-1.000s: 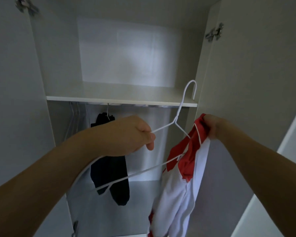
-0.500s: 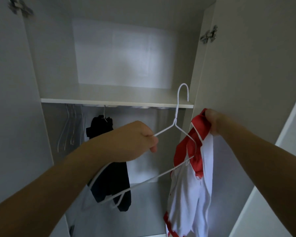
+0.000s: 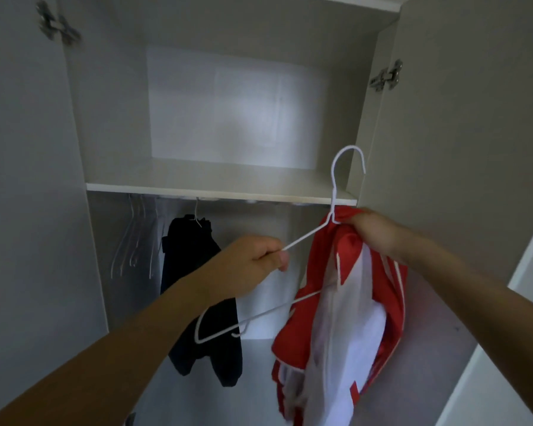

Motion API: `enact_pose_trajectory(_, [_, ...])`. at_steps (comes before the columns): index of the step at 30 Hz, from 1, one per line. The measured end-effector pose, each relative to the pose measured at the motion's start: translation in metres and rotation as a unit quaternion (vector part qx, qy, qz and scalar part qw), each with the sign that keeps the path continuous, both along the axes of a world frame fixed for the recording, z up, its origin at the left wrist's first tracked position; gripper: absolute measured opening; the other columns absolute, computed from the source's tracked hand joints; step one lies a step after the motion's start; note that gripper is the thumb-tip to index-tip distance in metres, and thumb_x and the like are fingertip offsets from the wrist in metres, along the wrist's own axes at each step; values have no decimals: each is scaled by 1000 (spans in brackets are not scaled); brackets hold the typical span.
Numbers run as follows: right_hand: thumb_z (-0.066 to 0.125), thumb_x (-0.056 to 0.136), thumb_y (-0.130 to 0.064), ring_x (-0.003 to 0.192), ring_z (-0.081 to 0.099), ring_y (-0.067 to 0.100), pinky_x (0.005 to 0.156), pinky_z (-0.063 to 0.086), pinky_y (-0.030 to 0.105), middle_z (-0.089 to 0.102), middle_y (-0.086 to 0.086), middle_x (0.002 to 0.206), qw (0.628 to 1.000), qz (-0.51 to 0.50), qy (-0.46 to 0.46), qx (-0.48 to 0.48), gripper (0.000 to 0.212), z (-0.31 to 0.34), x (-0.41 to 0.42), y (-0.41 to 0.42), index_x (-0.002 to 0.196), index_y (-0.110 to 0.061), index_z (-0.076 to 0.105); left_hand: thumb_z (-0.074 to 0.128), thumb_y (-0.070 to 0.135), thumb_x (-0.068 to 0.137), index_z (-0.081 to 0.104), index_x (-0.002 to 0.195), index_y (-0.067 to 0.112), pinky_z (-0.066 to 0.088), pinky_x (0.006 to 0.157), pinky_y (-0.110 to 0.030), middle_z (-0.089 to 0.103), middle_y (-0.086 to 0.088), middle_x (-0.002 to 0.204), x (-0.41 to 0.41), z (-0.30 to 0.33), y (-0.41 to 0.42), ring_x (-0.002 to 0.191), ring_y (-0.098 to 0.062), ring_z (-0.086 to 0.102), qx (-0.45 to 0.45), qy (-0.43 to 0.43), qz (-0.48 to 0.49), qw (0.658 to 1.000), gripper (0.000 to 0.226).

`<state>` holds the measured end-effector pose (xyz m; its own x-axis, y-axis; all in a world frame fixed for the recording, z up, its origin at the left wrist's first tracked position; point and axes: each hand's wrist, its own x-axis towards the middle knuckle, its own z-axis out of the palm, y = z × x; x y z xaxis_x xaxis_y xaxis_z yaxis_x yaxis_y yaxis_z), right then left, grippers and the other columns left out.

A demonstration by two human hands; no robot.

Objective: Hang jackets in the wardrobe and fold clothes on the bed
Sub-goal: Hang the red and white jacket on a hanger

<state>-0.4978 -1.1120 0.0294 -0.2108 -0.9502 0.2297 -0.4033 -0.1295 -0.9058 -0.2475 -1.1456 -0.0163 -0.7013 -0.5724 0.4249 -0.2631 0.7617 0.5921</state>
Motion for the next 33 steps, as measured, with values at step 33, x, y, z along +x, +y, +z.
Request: enact_pose_trajectory(33, [20,102,-50,105,60,42,90,44,44,64,24,112,865,-367,339,37,63,-26,-28,21,103,-5,63,55,-1,88,73,84,10,56,54,-27,69,-6,70,24,41,-90,56,-14,64,385,161,74,905,22])
